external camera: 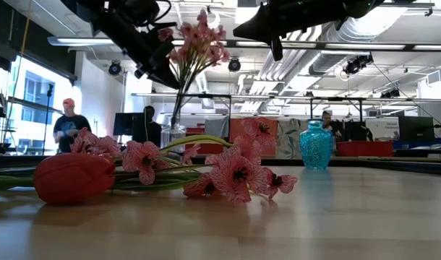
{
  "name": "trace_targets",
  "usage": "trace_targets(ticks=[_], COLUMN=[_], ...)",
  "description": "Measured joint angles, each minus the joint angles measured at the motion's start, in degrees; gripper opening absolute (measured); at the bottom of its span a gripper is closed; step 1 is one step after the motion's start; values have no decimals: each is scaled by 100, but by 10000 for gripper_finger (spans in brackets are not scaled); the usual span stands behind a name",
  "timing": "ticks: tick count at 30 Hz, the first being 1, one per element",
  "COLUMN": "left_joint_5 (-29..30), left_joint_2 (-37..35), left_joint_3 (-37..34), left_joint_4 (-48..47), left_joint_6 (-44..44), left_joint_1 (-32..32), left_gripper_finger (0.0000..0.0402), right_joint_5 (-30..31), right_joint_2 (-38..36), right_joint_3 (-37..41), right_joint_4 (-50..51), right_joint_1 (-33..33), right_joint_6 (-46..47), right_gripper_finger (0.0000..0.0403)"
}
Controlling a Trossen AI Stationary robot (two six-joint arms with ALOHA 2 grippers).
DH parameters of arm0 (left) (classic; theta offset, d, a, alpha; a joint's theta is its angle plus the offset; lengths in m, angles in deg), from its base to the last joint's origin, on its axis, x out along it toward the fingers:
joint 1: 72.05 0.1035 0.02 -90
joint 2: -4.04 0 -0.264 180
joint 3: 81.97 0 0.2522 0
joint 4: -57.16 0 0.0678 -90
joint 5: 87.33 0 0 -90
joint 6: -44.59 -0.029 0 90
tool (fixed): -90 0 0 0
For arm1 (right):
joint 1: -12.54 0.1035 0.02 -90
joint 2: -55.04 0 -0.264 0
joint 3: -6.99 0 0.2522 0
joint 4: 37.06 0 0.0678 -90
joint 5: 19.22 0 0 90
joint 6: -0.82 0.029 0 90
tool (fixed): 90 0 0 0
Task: Sort flowers into vase by color
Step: Put the top pink flower into the transparent vase, then put the pink flower into the transparent vase
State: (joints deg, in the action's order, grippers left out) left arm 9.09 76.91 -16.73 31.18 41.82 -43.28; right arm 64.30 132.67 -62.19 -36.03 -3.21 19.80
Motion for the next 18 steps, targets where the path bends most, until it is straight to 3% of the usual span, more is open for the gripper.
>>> trace_targets(ticks=[4, 12, 18], left_joint_5=[-168, -140, 258], left_joint_2=[-159, -380, -855], left_joint_3=[58, 138, 138], left_joint_4=[-224, -726, -1433], left_joint_6=[-47, -235, -374], left_joint_1=[2, 13, 14], left_gripper_finger=[35, 146, 202], right_joint_5=[0, -3, -10], right_joint_2=[0, 0, -4], right_joint_3=[0, 0, 0], right_joint_4=[-30, -48, -128], right_joint_1=[0, 0, -9], right_joint_6=[0, -149, -178], right_gripper_finger=[0, 0, 0])
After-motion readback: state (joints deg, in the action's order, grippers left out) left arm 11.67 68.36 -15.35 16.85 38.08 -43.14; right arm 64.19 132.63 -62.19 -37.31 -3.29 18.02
